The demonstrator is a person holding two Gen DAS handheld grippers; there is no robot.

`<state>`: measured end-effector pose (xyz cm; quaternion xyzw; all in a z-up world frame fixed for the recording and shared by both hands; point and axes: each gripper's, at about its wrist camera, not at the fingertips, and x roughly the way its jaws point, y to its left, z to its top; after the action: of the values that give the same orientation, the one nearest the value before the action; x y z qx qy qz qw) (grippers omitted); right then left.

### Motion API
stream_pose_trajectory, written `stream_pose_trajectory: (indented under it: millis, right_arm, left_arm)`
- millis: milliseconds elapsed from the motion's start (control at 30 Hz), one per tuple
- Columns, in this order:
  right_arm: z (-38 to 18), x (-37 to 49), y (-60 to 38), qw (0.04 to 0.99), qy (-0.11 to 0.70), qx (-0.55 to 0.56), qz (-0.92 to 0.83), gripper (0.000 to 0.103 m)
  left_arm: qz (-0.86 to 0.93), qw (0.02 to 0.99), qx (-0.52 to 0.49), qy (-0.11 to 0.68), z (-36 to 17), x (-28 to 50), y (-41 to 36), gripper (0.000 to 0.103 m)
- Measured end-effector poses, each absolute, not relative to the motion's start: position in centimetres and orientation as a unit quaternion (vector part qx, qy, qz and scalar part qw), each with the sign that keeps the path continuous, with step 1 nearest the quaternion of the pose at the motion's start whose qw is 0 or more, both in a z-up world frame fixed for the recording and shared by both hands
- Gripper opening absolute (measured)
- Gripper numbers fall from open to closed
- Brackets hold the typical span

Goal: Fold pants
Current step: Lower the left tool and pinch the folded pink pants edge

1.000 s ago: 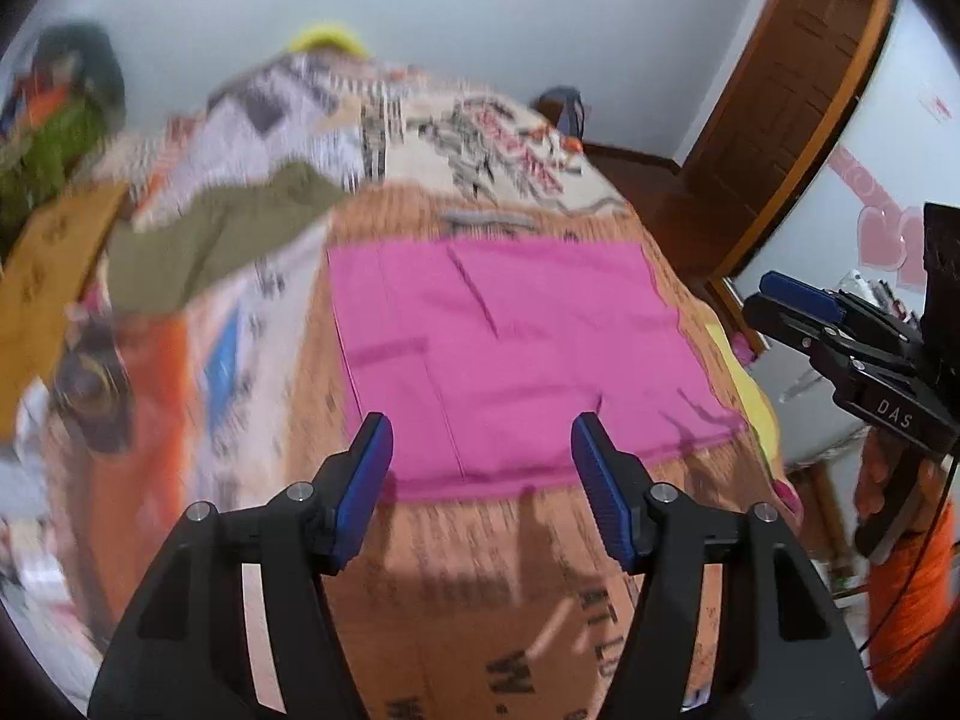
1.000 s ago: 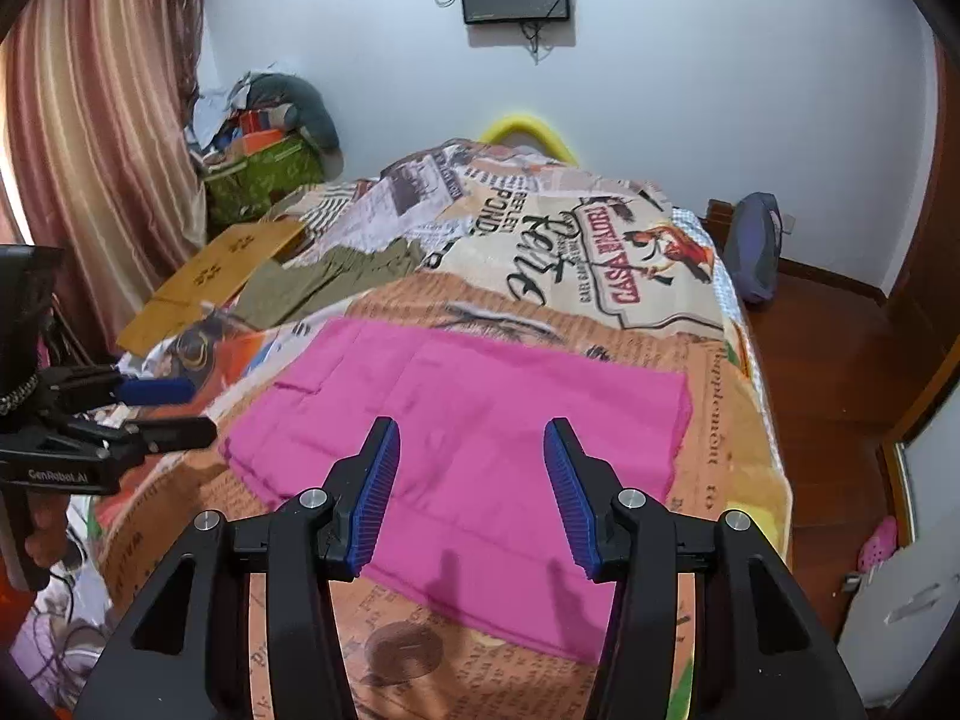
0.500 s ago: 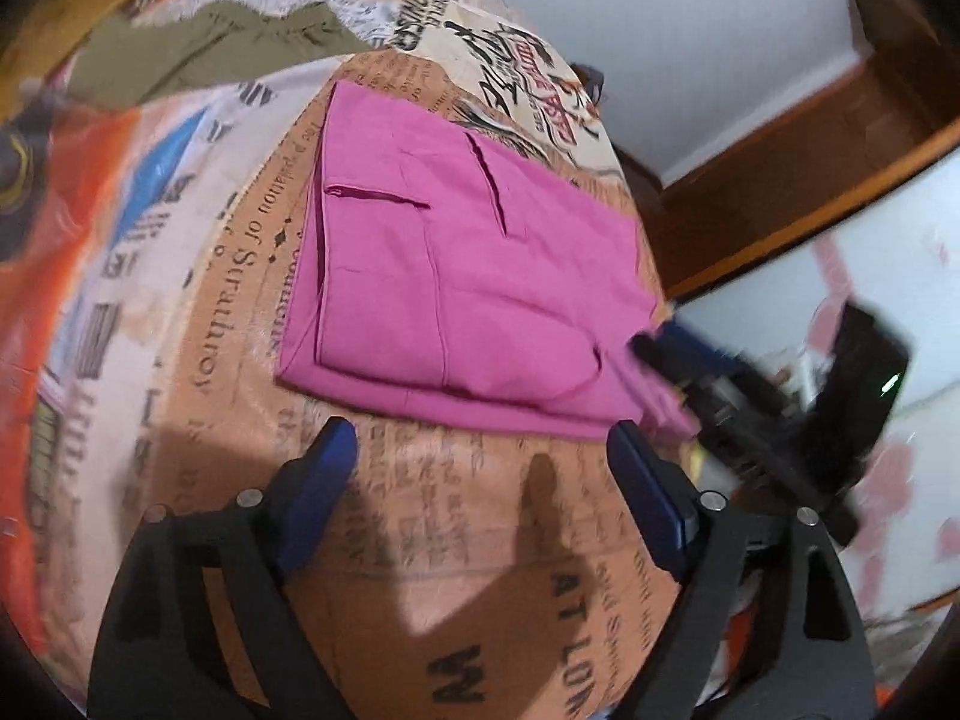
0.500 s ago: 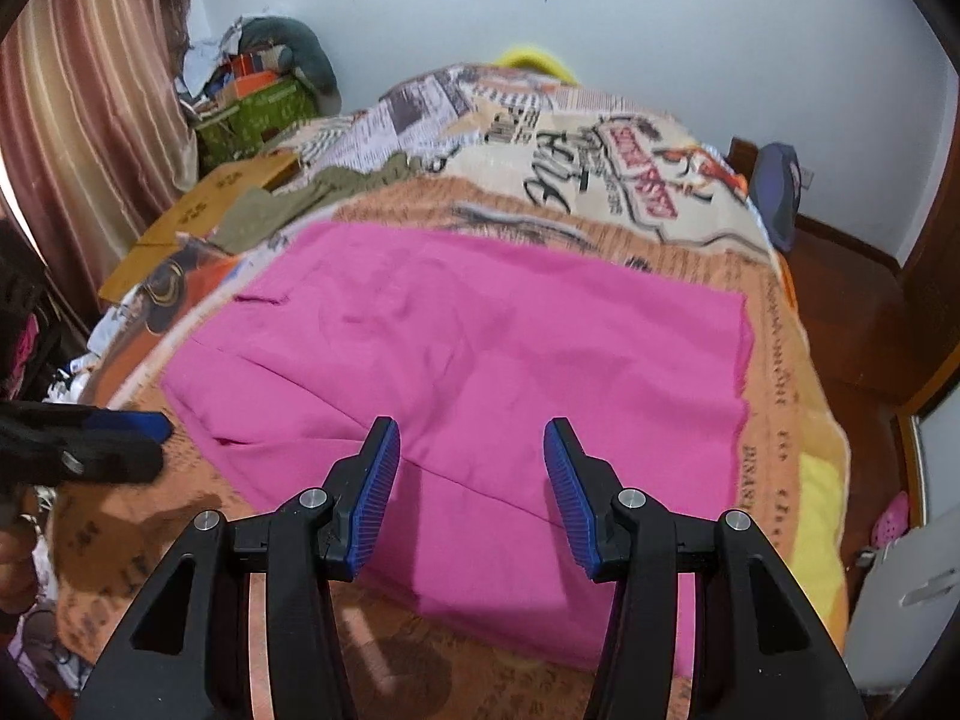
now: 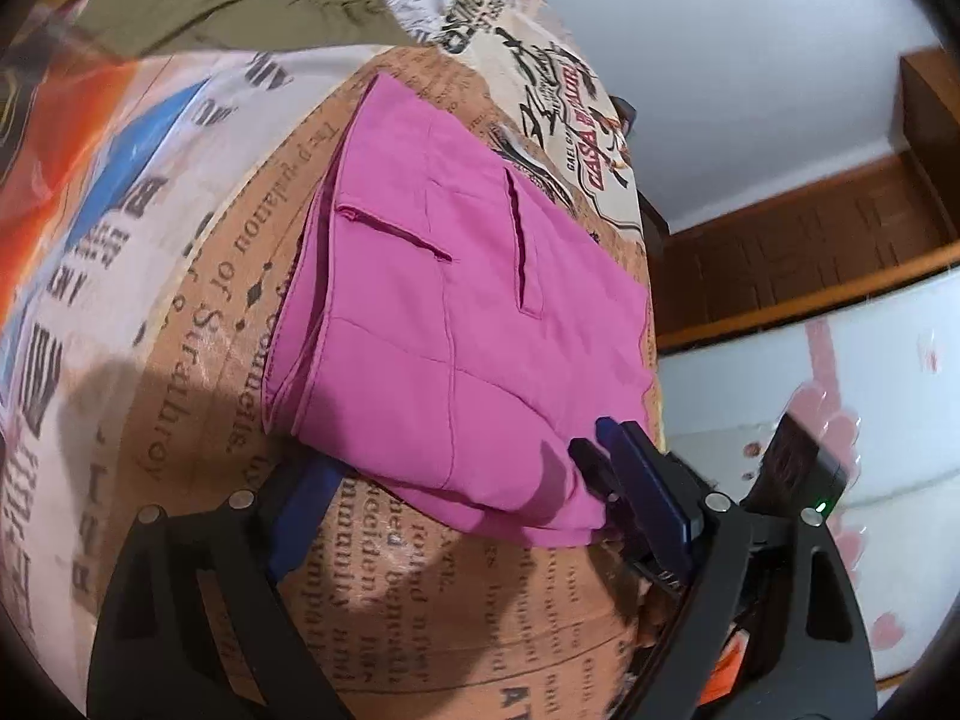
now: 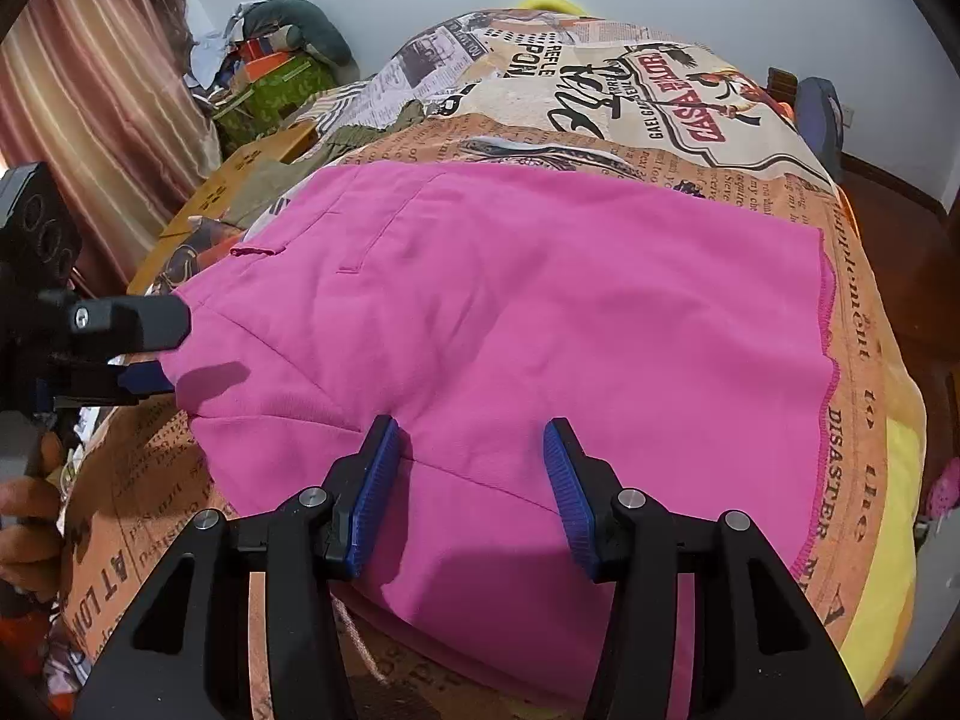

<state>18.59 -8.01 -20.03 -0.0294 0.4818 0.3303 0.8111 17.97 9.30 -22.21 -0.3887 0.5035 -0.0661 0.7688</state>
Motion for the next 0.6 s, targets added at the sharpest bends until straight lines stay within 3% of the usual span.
stream_pose_trajectory:
  millis: [433, 500, 600]
  right_arm:
    - [-20.1, 18.8, -8.1, 0.808, 0.482, -0.019, 0.337, 0.046]
    - [-20.1, 18.8, -8.0, 0.808, 0.481, -0.021, 0.338, 0.046]
    - [-20.1, 18.9, -8.0, 0.807, 0.481, -0.021, 0.341, 0.046]
  left_arm:
    - [-0.047, 0.772, -0.416, 0.478, -22.5, 18.0, 8.9, 0.088]
    - [-0.034, 0.772, -0.420, 0.475, -22.5, 18.8, 9.3, 0.080]
    - [-0.008, 0.776, -0.413, 0.477, -22.5, 20.1, 9.9, 0.058]
